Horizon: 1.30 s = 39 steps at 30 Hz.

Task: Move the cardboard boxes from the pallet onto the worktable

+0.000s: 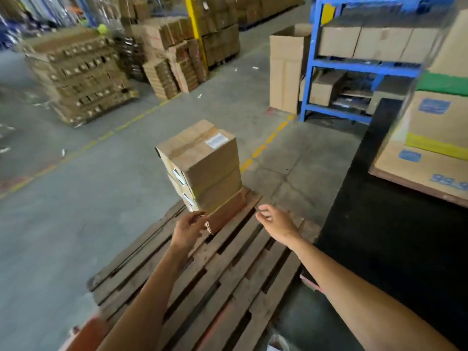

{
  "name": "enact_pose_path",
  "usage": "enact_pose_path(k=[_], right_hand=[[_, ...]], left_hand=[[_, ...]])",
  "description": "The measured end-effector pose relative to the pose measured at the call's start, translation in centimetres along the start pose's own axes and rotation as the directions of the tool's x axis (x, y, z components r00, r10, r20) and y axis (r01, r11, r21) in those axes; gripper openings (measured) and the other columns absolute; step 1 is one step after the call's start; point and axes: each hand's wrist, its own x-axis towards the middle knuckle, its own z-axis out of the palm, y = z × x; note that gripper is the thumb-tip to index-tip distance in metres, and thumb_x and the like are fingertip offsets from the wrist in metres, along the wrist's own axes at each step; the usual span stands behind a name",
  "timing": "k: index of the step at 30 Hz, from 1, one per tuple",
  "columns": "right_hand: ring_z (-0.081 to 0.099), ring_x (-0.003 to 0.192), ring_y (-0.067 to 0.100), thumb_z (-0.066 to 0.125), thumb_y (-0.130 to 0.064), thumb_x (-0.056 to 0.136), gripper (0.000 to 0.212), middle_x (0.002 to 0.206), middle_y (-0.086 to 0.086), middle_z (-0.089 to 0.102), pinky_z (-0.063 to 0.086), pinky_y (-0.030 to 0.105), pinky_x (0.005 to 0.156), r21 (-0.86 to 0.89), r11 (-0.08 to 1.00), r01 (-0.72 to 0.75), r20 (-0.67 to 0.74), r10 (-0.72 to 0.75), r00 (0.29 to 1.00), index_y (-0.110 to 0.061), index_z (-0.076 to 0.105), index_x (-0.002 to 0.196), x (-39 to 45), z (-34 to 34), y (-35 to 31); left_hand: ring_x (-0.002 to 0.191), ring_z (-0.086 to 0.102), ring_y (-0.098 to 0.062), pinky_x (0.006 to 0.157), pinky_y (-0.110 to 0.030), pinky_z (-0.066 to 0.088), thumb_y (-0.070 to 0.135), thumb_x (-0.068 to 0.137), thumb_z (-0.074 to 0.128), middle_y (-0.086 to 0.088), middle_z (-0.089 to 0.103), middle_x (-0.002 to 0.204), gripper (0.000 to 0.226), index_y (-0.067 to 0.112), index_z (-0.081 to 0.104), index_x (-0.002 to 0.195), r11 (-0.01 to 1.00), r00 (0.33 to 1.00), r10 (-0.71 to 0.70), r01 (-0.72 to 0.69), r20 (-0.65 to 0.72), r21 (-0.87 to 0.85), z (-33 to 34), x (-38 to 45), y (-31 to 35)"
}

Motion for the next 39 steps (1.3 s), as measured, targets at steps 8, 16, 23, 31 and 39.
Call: enact_pose_path(k=[8, 16, 23, 31, 39], right_hand=[[0.057, 0.125, 0.02, 0.053, -0.038, 0.101, 0.046, 0.141, 0.004, 0.058, 0.042, 0.026, 0.096, -0.006, 1.0, -0.003, 0.095, 0.004, 0.996, -0.015, 0.051, 0.141, 15.9, 4.8, -7.4], [0.013, 0.153, 0.025, 0.05, -0.05, 0.1, 0.086, 0.167, 0.006, 0.009, 0.016, 0.036, 0.12, 0.08, 0.975, -0.207, 0.086, 0.201, 0.976, -0.015, 0.0, 0.16, 35.5, 10.1, -14.2], [0.037, 0.143, 0.025, 0.068, -0.029, 0.094, 0.089, 0.158, 0.015, 0.034, 0.023, 0.004, 0.097, 0.422, 0.801, -0.425, -0.191, 0.537, 0.822, -0.003, 0.01, 0.156, 48.5, 15.2, -16.7], [0.048, 0.134, 0.025, 0.079, -0.027, 0.084, 0.096, 0.147, 0.009, 0.047, 0.038, 0.039, 0.113, 0.503, 0.745, -0.438, -0.388, 0.647, 0.656, -0.008, 0.018, 0.155, 54.2, 15.2, -14.4], [-0.001, 0.154, 0.033, 0.066, -0.062, 0.084, 0.103, 0.168, 0.005, -0.002, 0.006, 0.052, 0.122, -0.045, 0.791, -0.611, -0.476, 0.52, 0.709, -0.023, 0.009, 0.16, 59.0, 10.4, -13.8]], left_hand=[[0.094, 0.066, -0.016, 0.08, -0.031, 0.055, 0.02, 0.1, 0.059, 0.0, 0.07, 0.107, 0.015, 0.025, 0.066, 0.113, 0.998, 0.997, -0.045, 0.042, -0.067, -0.042, -6.5, 13.4, 3.0], [0.105, 0.066, -0.018, 0.088, -0.025, 0.055, 0.012, 0.097, 0.063, -0.003, 0.068, 0.112, 0.029, 0.014, 0.064, 0.126, 0.997, 0.999, -0.014, 0.017, -0.043, 0.078, -12.8, 39.9, 4.3], [0.141, 0.038, -0.034, 0.115, -0.049, 0.03, 0.03, 0.093, 0.068, -0.012, 0.043, 0.154, 0.065, 0.018, 0.042, 0.151, 0.83, 0.988, -0.088, 0.002, 0.127, 0.558, -14.1, 62.0, 4.1], [0.135, 0.038, -0.049, 0.11, -0.065, 0.03, 0.066, 0.079, 0.067, -0.019, 0.037, 0.153, 0.103, 0.023, 0.017, 0.158, 0.716, 0.908, -0.262, -0.045, 0.328, 0.697, -12.6, 71.0, 1.0], [0.139, 0.035, -0.041, 0.113, -0.071, 0.019, 0.08, 0.07, 0.058, -0.013, 0.039, 0.153, 0.106, 0.027, 0.022, 0.155, 0.712, 0.939, -0.191, -0.068, 0.286, 0.699, -12.3, 71.8, -0.6]])
